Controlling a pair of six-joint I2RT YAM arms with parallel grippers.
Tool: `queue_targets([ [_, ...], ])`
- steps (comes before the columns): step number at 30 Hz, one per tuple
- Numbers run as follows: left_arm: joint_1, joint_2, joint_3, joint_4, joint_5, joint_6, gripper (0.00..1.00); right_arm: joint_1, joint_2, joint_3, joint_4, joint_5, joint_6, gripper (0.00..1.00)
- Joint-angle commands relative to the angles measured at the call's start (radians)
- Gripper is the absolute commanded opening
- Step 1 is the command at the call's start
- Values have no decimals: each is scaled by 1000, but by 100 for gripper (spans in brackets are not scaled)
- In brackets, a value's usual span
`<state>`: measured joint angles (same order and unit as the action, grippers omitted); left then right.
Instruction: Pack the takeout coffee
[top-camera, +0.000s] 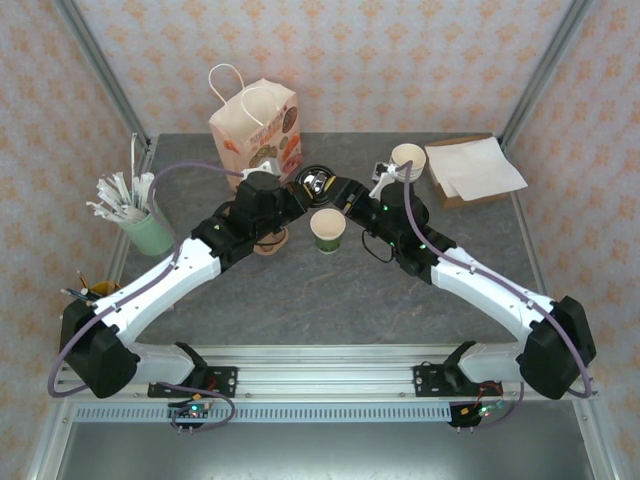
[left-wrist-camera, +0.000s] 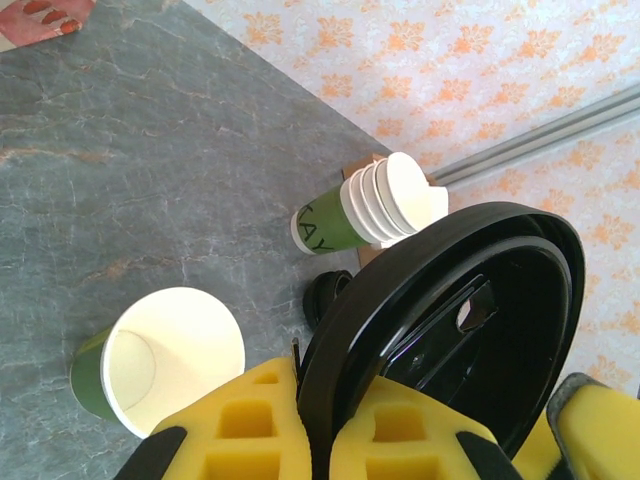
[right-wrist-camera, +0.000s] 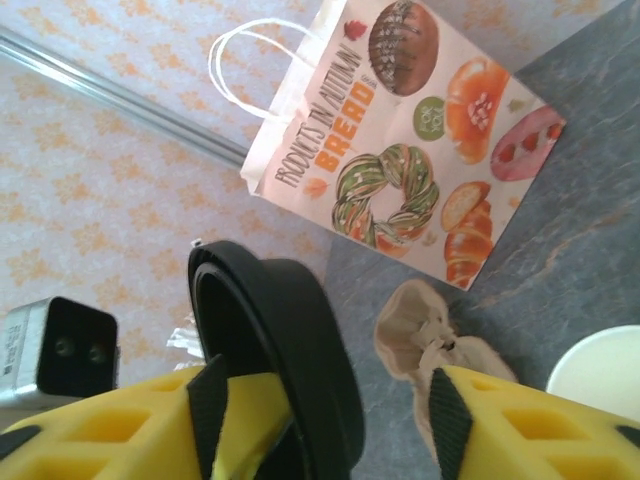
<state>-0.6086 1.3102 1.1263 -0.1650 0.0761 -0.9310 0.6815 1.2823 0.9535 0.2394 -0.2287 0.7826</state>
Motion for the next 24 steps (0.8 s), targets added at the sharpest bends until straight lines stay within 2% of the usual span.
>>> queue_targets([
  [1,-3,-18,-12,86,-35,-42,0,11,18,3,80,-24,-17,53],
  [9,-3,-18,-32,145,-26,-63,0,26,36,0,74,2,-45,39],
  [19,-3,-43,-76,207,14,-23,1,26,32,21,38,45,-147,7],
  [20,-3,-47,-79,219,30,-5,11,26,25,28,22,53,-178,5],
  [21,-2,-56,-84,226,53,28,32,26,15,42,-5,67,-229,2],
  [22,-2,-74,-92,231,78,69,46,26,3,60,-38,80,-288,1],
  [24,7,-137,-131,253,136,163,67,26,-23,99,-112,121,-437,0],
])
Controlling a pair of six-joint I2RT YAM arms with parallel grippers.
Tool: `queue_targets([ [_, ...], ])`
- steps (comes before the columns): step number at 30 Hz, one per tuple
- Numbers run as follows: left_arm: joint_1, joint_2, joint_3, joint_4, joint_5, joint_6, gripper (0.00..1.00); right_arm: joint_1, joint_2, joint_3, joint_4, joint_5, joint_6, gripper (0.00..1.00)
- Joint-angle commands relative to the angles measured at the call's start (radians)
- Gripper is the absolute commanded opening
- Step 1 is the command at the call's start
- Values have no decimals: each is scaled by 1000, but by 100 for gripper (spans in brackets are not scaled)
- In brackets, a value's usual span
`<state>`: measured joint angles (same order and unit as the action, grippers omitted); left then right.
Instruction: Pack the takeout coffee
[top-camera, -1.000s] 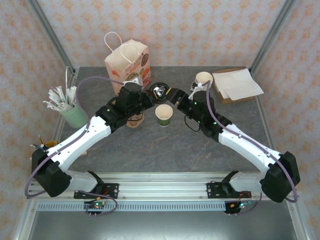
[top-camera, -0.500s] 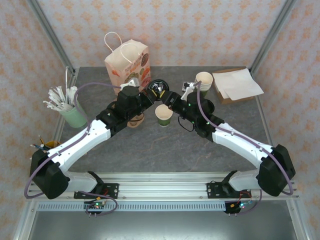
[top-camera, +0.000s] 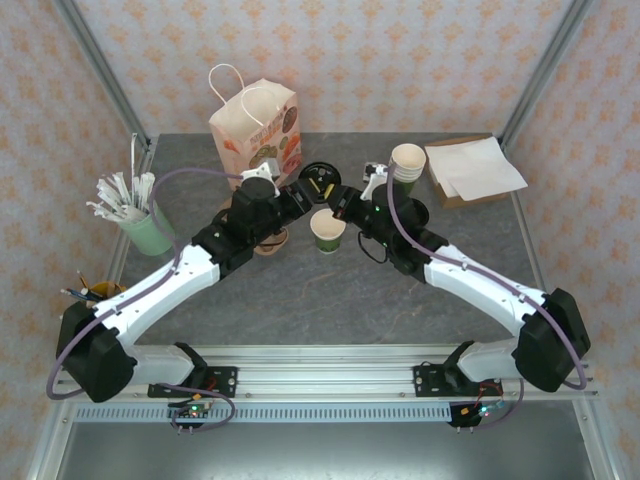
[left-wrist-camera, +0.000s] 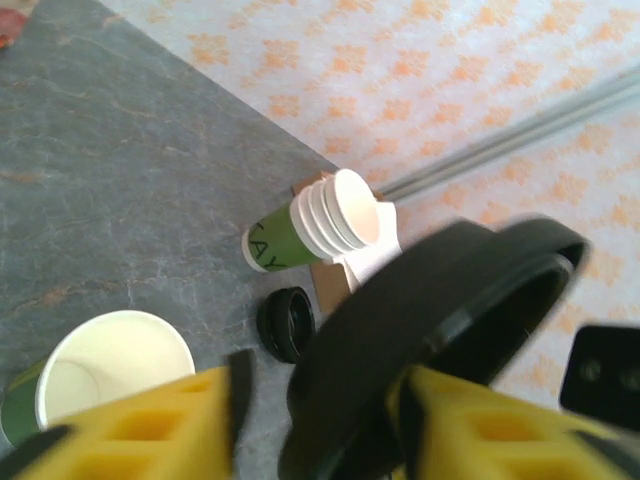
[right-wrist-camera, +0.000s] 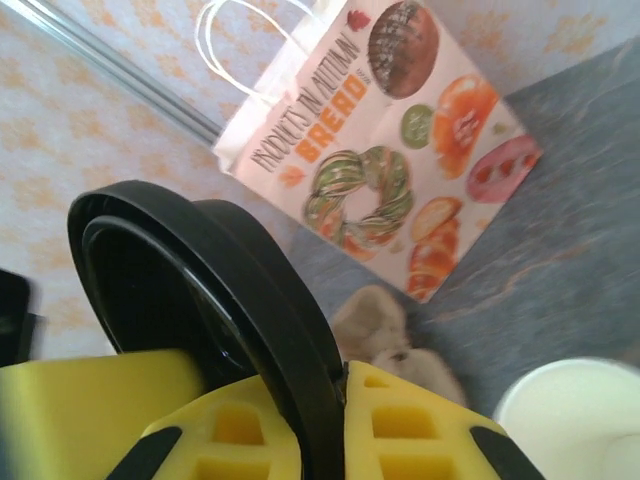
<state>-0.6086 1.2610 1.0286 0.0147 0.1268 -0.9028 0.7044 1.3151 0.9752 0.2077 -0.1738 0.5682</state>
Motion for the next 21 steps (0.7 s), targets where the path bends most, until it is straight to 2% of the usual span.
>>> queue_targets([
  [1,17,-128,-52,72,122,180,76,3,-67,93,-111,94,-309,0],
  [2,35,-175,-69,50,165,226,85,3,-79,105,-133,135,-402,0],
  [4,89,-252,-64,-61,226,288,88,3,-98,110,-125,194,-613,0],
  [6,162,-310,-38,-194,243,281,92,3,-111,86,-30,239,-856,0],
  [7,201,-319,-18,-241,267,256,93,4,-115,59,36,239,-981,0],
  [9,279,-314,31,-290,361,171,94,3,-95,-19,304,225,-1255,0],
  [12,317,-258,155,-400,423,80,94,3,-14,-42,597,155,-1615,0],
  [15,326,-183,300,-529,459,-9,94,3,62,-6,757,110,-1834,0],
  [18,325,-136,331,-443,542,-206,94,3,150,22,897,43,-2068,0],
  [21,327,-120,312,-330,562,-356,89,3,227,39,1018,-48,-2283,0],
])
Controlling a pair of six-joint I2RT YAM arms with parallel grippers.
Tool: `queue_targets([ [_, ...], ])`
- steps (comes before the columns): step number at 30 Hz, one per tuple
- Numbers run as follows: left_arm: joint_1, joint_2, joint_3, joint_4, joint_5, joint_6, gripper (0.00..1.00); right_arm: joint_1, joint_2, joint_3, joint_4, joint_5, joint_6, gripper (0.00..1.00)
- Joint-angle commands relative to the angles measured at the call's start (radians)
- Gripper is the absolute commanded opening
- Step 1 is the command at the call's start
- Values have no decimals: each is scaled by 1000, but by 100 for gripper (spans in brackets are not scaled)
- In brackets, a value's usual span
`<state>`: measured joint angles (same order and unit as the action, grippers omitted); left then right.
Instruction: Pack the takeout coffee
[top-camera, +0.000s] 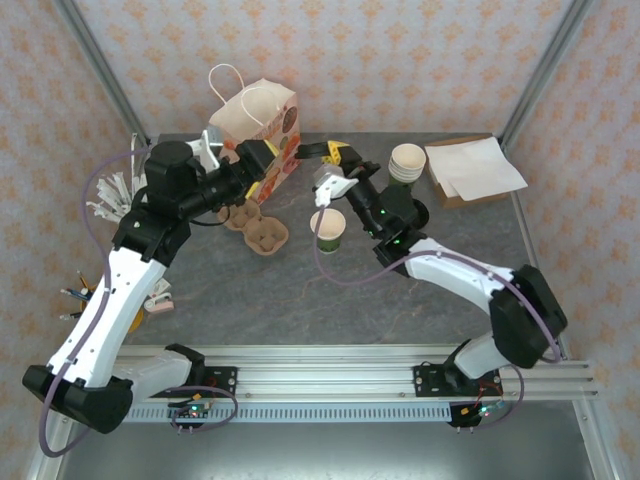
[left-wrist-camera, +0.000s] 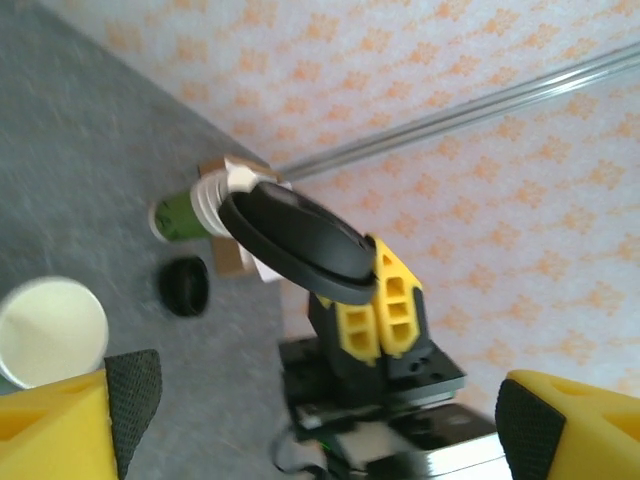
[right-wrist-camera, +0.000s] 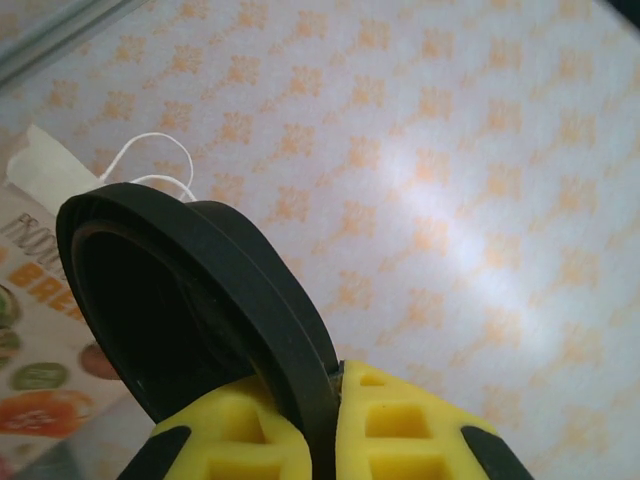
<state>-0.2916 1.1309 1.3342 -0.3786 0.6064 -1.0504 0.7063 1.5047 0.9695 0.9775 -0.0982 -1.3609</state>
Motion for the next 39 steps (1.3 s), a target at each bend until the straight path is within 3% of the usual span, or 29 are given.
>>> queue_targets([
  [1,10,15,16,58,75,-216,86,1,51,46,272,-149,-390,0],
  [4,26,53,75,-26,93,-203,80,1,72,43,319,-222,-442,0],
  [7,57,94,118,-58,178,-190,76,1,92,40,352,-266,-515,0],
  [11,69,144,205,-235,205,-85,66,1,106,37,389,-331,-603,0],
  [16,68,198,281,-307,270,-29,61,1,105,23,371,-416,-687,0],
  [21,71,254,361,-469,284,87,49,1,100,33,356,-459,-718,0],
  [25,74,281,385,-509,285,118,47,1,92,30,341,-484,-730,0],
  [33,83,301,372,-508,285,129,34,1,83,18,329,-520,-763,0],
  [35,92,299,367,-505,284,125,34,1,80,20,323,-519,-767,0],
  [39,122,287,339,-481,283,102,43,1,76,14,320,-510,-768,0],
])
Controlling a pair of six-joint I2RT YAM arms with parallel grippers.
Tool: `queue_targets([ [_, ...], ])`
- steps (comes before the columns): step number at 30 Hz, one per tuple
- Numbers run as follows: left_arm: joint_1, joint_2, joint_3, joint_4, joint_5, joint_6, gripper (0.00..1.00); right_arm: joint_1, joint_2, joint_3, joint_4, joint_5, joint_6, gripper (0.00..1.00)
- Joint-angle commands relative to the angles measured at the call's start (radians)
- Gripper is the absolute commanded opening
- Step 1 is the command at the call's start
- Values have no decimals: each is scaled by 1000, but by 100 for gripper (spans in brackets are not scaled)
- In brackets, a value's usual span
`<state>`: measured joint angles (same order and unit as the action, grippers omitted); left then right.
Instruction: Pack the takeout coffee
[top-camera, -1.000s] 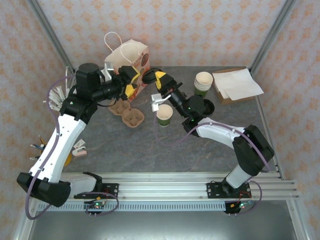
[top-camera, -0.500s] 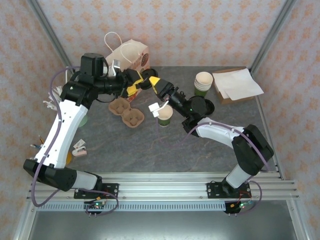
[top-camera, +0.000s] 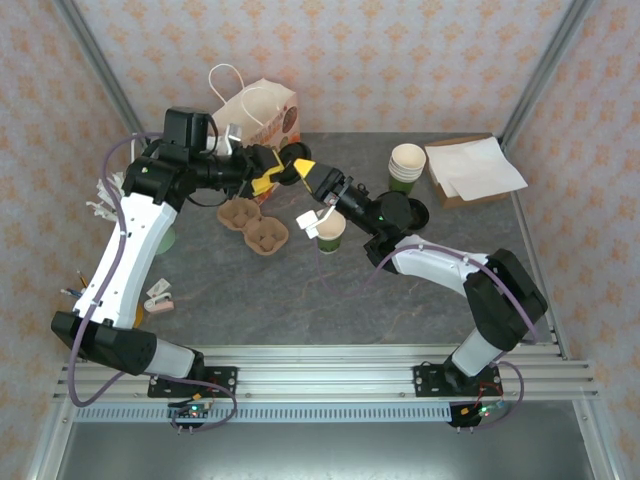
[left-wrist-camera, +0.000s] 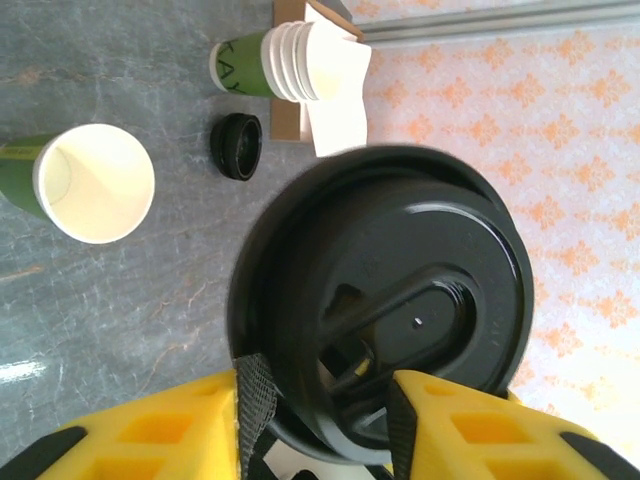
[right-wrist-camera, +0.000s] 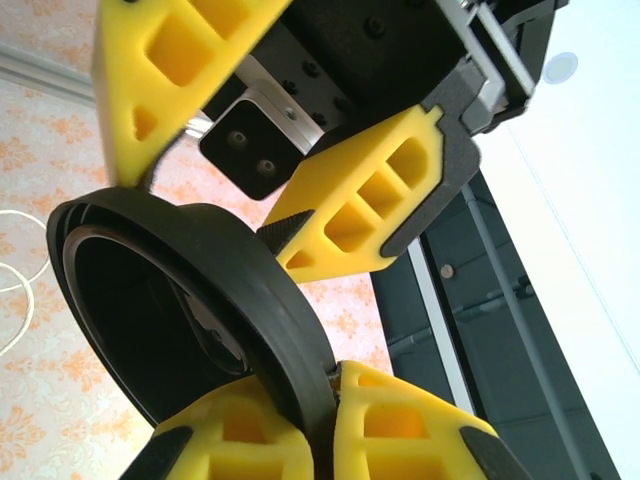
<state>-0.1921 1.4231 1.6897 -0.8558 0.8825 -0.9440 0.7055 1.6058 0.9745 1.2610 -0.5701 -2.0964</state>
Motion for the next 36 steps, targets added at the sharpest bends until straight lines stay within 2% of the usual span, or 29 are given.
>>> queue_targets([
  [1,29,-8,-25,2,5,-12,43,2,-26,9,37,-36,-33,0],
  [22,35,-51,-133,123,79,-127,37,9,14,48,22,-68,-92,0],
  [36,29,-41,-145,110,106,-116,11,25,44,78,3,-106,-168,0],
])
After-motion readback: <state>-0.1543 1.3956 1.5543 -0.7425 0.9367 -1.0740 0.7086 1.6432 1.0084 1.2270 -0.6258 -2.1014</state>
